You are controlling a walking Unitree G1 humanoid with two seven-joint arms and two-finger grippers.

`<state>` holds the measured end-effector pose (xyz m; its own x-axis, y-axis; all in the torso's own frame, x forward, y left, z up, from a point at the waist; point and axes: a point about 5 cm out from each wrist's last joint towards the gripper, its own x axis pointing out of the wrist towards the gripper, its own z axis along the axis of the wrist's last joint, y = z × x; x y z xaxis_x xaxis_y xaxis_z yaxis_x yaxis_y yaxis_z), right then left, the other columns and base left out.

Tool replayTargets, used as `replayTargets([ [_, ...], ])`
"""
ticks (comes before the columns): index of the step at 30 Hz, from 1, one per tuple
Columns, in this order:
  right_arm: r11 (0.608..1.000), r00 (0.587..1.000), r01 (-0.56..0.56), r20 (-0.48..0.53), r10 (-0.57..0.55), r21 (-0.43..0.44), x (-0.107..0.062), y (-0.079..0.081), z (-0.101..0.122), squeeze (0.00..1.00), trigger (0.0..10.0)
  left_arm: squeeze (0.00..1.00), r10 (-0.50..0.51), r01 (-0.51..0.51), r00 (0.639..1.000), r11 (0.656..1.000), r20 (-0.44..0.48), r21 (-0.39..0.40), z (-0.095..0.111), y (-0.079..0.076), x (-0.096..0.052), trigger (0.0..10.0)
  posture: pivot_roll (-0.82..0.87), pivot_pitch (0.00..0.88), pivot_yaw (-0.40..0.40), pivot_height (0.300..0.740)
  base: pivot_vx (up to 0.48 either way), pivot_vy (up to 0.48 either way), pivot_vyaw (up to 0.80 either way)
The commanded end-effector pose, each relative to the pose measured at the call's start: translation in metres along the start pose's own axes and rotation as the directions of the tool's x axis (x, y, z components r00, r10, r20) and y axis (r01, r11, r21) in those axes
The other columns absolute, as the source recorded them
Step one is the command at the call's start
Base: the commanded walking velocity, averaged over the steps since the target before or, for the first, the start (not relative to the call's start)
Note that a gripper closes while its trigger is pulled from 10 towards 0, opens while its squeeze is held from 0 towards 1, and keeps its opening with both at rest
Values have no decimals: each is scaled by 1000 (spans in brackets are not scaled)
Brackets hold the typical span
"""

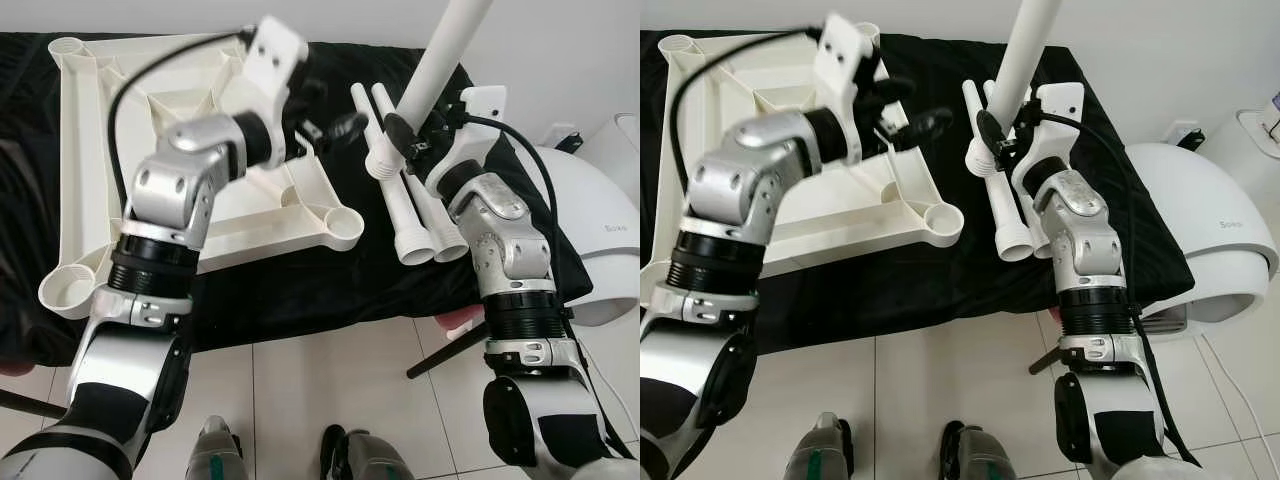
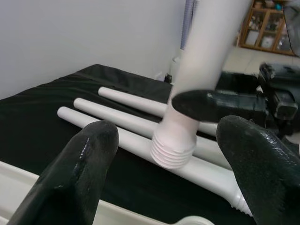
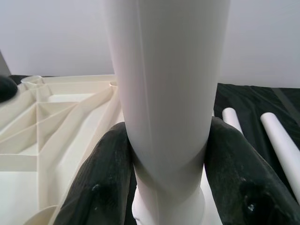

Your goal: Building children table

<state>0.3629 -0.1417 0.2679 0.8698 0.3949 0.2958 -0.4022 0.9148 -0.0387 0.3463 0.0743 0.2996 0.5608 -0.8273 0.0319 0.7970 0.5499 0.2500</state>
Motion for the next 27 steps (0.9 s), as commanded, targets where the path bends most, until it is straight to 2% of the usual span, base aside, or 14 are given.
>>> replayTargets([
  [1, 1000, 1000, -5, 31, 5, -7, -1, -7, 9, 0, 10000, 0, 155, -154, 986, 988, -55, 13, -18, -2, 2, 10000, 69, 131, -54, 740, 0, 0, 0],
  [3, 999, 999, -12, 43, 13, -43, -3, -11, 11, 0, 10000, 0, 121, -121, 986, 993, -111, 11, -37, -10, 1, 10000, 66, 132, -53, 740, 0, 0, 0],
  [4, 998, 998, -26, 51, 29, -62, -4, -12, 12, 0, 10000, 0, 109, -104, 984, 994, -142, 39, -46, -14, -1, 10000, 65, 132, -52, 740, 0, 0, 0],
  [5, 998, 998, -26, 51, 29, -62, -4, -12, 12, 0, 10000, 0, 109, -104, 984, 994, -142, 39, -46, -14, -1, 10000, 65, 132, -52, 740, 0, 0, 0],
  [7, 993, 994, -87, 53, 92, -77, -8, -11, 13, 0, 10000, 0, 58, -39, 976, 995, -211, 89, -66, -24, -6, 10000, 66, 137, -50, 740, 0, 0, 0],
  [9, 993, 994, -87, 53, 92, -77, -8, -11, 13, 0, 10000, 0, 58, -39, 976, 995, -211, 89, -66, -24, -6, 10000, 66, 137, -50, 740, 0, 0, 0],
  [14, 989, 989, -126, 68, 131, -79, -13, -13, 15, 0, 10000, 0, 53, -36, 964, 997, -259, 69, -82, -26, -12, 10000, 67, 142, -50, 740, 0, 0, 0],
  [18, 985, 982, -163, 89, 167, -58, -17, -16, 17, 0, 10000, 0, 47, -34, 948, 998, -316, 46, -96, -26, -21, 10000, 73, 155, -49, 740, 0, 0, 0],
  [27, 977, 972, -206, 101, 211, -52, -21, -16, 19, 0, 10000, 0, 35, -10, 918, 998, -396, 67, -116, -26, -36, 10000, 75, 170, -47, 740, 0, 0, 0],
])
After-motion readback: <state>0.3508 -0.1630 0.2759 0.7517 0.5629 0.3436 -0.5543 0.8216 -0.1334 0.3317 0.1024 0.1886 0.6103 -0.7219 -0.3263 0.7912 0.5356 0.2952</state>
